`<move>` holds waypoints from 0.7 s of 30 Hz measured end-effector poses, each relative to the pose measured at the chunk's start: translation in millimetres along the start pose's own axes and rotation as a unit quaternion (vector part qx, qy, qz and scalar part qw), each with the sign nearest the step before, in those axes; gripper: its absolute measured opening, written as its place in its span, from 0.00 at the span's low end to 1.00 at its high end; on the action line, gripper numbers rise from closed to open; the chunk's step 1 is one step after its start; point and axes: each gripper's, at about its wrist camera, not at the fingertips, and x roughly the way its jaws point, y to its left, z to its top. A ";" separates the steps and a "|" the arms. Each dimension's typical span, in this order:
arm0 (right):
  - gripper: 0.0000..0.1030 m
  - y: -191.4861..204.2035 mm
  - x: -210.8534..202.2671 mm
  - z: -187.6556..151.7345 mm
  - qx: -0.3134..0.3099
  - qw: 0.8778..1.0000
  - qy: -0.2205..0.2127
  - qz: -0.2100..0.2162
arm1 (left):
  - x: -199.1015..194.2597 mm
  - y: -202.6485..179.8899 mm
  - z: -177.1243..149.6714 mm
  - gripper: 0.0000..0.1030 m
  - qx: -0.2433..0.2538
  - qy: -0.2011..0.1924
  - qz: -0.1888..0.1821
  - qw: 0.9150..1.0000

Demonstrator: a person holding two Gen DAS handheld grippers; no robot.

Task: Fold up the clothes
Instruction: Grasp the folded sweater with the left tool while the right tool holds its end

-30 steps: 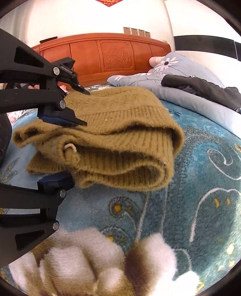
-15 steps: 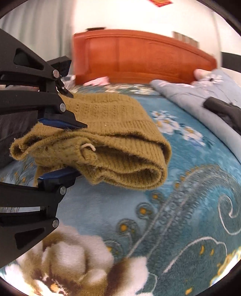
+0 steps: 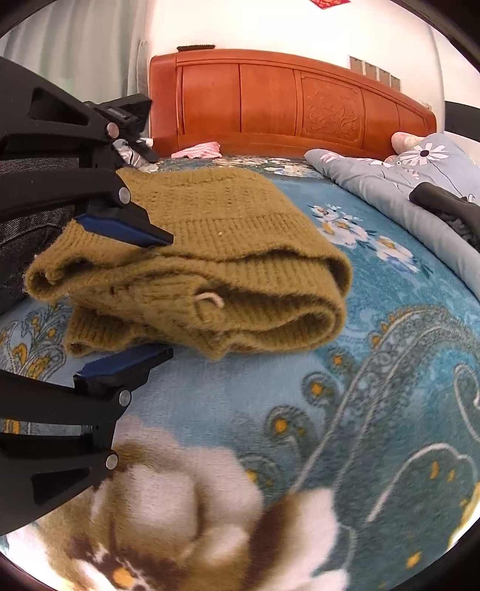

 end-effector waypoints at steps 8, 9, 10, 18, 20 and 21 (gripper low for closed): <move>0.64 3.5 9.3 1.7 0.004 1.000 -0.011 0.014 | 43.2 -6.1 10.0 0.62 0.033 0.053 0.004 0.998; 0.64 3.4 10.2 2.2 0.006 1.000 -0.014 0.016 | 45.8 -5.9 9.8 0.62 0.034 0.054 0.003 0.998; 0.64 3.3 11.1 2.8 0.008 1.000 -0.017 0.018 | 47.3 -5.0 9.4 0.62 0.033 0.054 0.003 0.998; 0.64 12.8 24.2 12.4 0.012 0.999 -0.025 0.020 | 47.4 -5.0 4.2 0.63 0.031 0.046 0.009 0.998; 0.64 17.1 27.9 14.4 0.011 0.999 -0.025 0.021 | 46.1 -10.9 1.0 0.61 0.042 0.041 0.019 0.998; 0.64 18.9 29.4 14.7 0.011 0.999 -0.024 0.022 | 45.1 -14.1 -0.7 0.61 0.048 0.038 0.025 0.998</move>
